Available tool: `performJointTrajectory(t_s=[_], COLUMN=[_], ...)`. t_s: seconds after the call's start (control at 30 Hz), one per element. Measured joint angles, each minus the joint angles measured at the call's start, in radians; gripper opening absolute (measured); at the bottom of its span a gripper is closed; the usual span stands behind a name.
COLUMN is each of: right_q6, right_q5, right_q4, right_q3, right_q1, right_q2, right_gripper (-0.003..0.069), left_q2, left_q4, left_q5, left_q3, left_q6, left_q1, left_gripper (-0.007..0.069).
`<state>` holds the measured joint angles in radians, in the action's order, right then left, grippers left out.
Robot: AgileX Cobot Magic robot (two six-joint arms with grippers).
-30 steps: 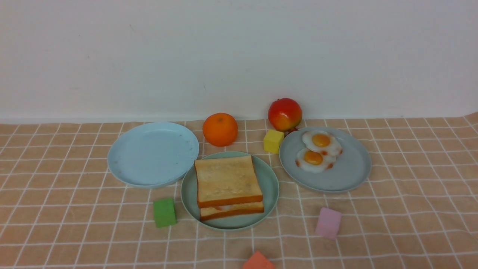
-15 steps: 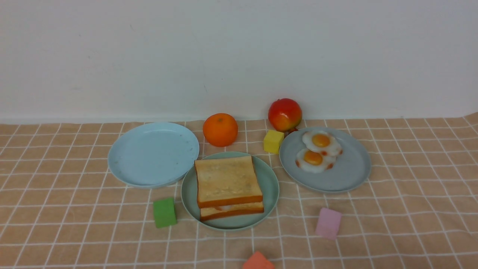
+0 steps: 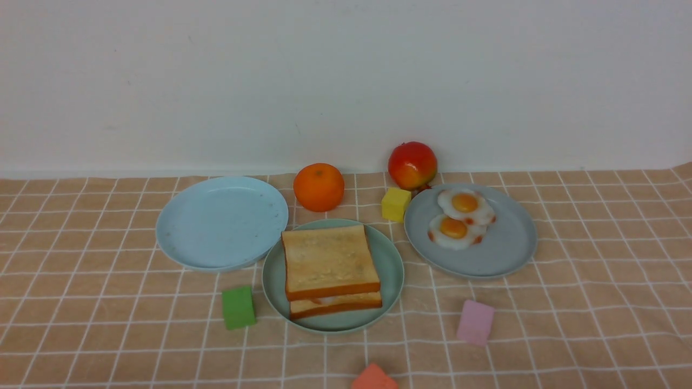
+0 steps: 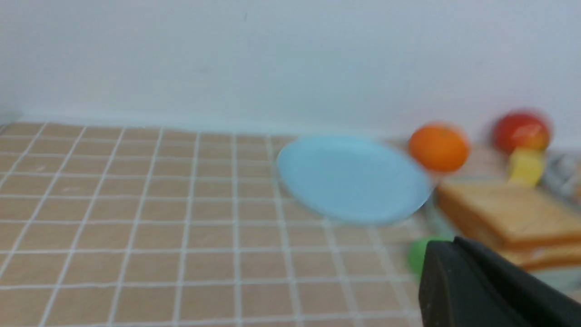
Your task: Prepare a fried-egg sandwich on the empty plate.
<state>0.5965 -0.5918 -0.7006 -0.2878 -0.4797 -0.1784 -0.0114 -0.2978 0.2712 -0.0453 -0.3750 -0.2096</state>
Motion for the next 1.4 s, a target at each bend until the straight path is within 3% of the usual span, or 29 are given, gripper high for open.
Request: performJointTrajectory(t_s=[0.13,0.27,0.8,1.2,1.4], right_q6=[0.0,0.0,0.0,0.0,0.0], right_q5=[-0.002,-0.002,-0.002,-0.002,-0.002], right_q4=[0.001,0.001,0.001,0.001,0.001], right_q3=[0.0,0.001,0.001,0.001,0.001], right_q1=[0.0,0.0,0.0,0.0,0.0], right_q2=[0.0,0.0,0.0,0.0,0.0], right_gripper=[0.0113,0.0117,0.0129,0.0142,0.0148], left_q2=[0.0,0.0,0.0,0.0,0.0], left_q4=[-0.007,0.069,0.086,0.087,0.086], left_q5=[0.014,0.128,0.117,0.116,0.116], left_q3=[0.068,0.076,0.076,0.076,0.076], left_q6=[-0.014,-0.039,-0.047,-0.048,-0.048], left_q1=[0.0,0.0,0.005,0.155,0.168], left_gripper=[-0.0013,-0.0011,0.0001,0.0009,0.0017])
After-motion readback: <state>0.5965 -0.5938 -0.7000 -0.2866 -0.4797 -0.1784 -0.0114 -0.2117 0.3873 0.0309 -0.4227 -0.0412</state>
